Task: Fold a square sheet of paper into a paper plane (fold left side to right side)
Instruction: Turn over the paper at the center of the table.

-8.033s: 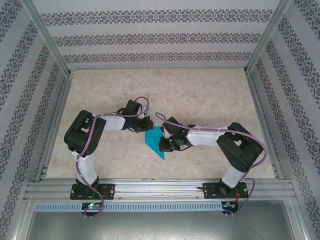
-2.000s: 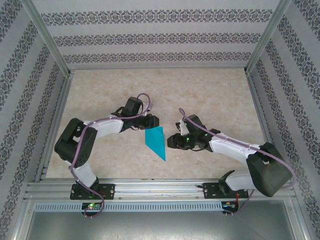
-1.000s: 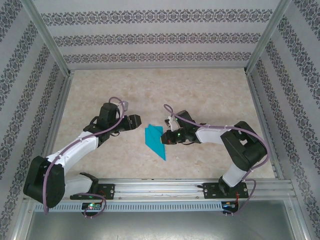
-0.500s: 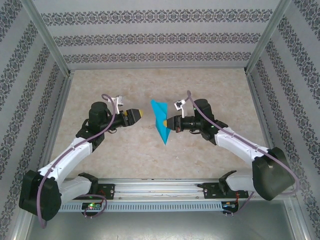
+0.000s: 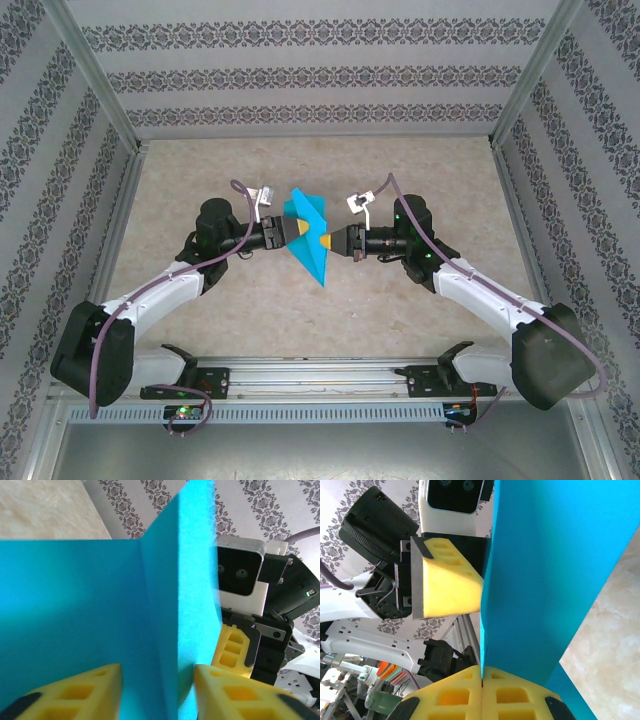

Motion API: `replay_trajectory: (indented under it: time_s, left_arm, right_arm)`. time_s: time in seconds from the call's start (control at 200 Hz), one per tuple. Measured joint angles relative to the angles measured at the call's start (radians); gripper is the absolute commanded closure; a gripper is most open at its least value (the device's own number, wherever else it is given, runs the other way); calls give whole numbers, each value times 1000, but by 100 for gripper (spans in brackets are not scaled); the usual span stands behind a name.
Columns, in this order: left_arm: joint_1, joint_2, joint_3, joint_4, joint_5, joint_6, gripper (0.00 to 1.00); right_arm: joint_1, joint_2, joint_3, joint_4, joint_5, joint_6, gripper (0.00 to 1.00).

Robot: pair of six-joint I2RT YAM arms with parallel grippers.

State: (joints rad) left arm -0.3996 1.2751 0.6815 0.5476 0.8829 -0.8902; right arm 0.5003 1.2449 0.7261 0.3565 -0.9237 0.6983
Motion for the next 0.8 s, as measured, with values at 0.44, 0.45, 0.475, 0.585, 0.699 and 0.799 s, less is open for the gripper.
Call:
replay_trajectory:
  time_s: [0.44, 0.45, 0.475, 0.585, 0.699, 0.799]
  left_arm:
    - [0, -2, 0, 11, -30, -1, 96]
    - [0, -2, 0, 11, -31, -1, 96]
    - [0, -3, 0, 11, -35, -1, 96]
    - [-2, -15, 0, 11, -55, -1, 97]
    - [-11, -27, 0, 11, -72, -1, 97]
    - [-13, -28, 0, 12, -77, -1, 97]
  right_arm:
    - [-15, 16, 0, 14, 21, 50, 70]
    - [-16, 14, 0, 13, 24, 53, 68]
    - [-23, 9, 0, 10, 30, 57, 64]
    - [-58, -50, -6, -29, 78, 67, 48]
    - [-85, -146, -29, -81, 122, 63, 36]
    - [-91, -205, -71, -111, 140, 61, 28]
